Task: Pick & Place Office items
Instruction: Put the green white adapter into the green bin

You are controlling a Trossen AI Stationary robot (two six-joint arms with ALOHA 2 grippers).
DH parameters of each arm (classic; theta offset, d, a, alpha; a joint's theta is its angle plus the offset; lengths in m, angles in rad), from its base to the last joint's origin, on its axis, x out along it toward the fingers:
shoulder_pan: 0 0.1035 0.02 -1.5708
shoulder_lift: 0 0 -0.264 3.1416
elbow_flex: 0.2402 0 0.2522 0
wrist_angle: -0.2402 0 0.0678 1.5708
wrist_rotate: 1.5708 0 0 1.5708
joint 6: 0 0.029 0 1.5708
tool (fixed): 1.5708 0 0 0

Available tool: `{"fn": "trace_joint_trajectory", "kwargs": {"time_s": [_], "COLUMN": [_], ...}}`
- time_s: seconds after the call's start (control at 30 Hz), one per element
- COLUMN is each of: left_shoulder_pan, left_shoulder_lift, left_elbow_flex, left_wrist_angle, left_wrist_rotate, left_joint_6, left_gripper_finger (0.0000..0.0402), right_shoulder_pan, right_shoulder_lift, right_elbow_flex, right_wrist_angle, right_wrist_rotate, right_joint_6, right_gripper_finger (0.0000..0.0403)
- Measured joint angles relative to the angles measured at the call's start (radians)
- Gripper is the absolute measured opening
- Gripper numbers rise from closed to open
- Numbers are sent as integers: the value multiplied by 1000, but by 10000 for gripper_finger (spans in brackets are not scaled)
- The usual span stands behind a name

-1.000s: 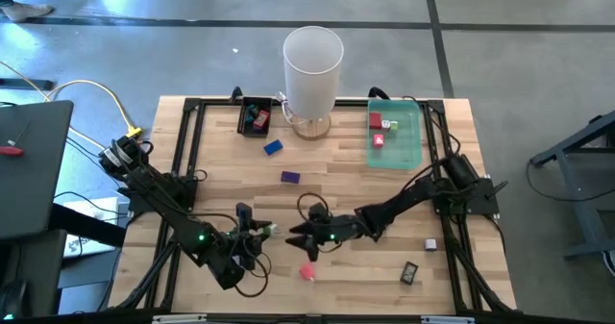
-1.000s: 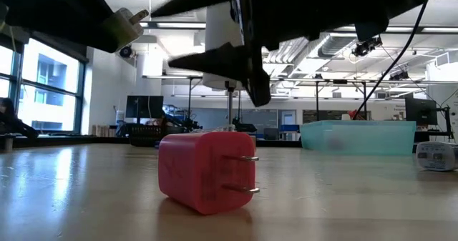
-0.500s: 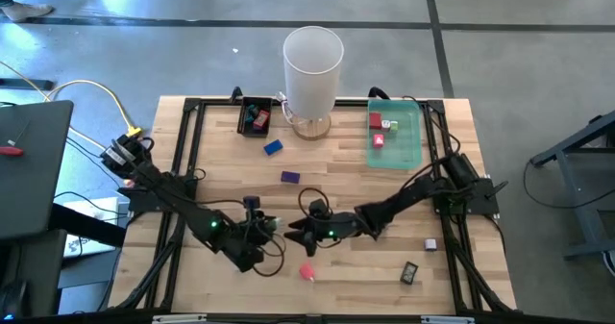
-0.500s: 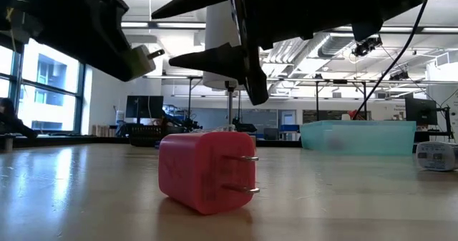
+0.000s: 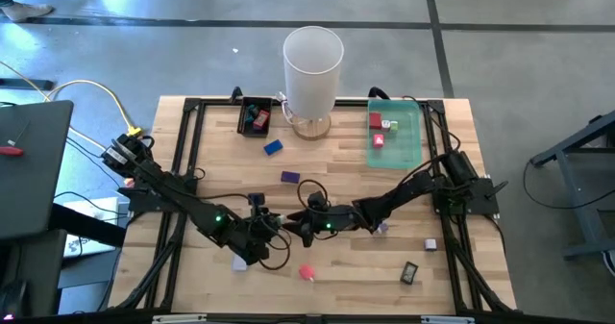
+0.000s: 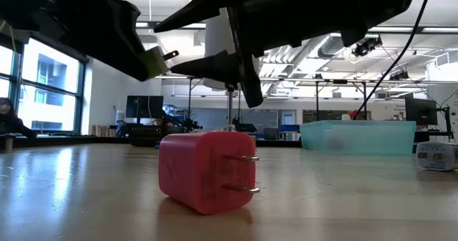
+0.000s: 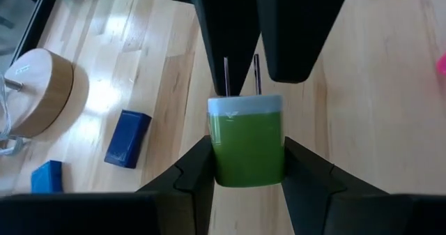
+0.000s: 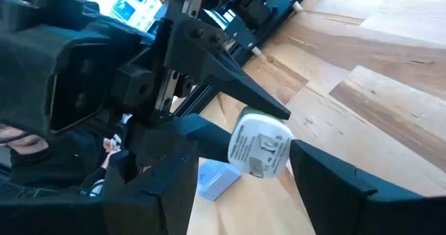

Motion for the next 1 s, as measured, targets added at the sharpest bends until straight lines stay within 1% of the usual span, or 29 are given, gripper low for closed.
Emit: {"fn": "trace_joint_trajectory", "kwargs": {"time_s": [0.17,0.37,0.57,0.77,1.0], "left_shoulder_pan": [11,53,83,89,89], "left_shoulder_lift": [0,0,0,0,0], "left_elbow_flex": [0,0,0,0,0], "left_wrist_angle": [22,66,117,124,137], "left_wrist_rotate": [4,1,43,46,47], "left_joint_6": [30,48,107,108,119], "left_gripper_finger": [123,123,123,123,123], "right_shoulder_pan": [-9,-22,-26,-26,-26], "right_shoulder_lift": [0,0,1,1,1], "right_elbow_flex": [0,0,0,0,0], "right_wrist_angle": [-2,-2,-7,-7,-8], "right_wrist_rotate": [-4,1,-3,-4,-5], "right_joint_6": [4,0,0,-49,-53], "right_gripper_finger": [215,215,215,215,215]}}
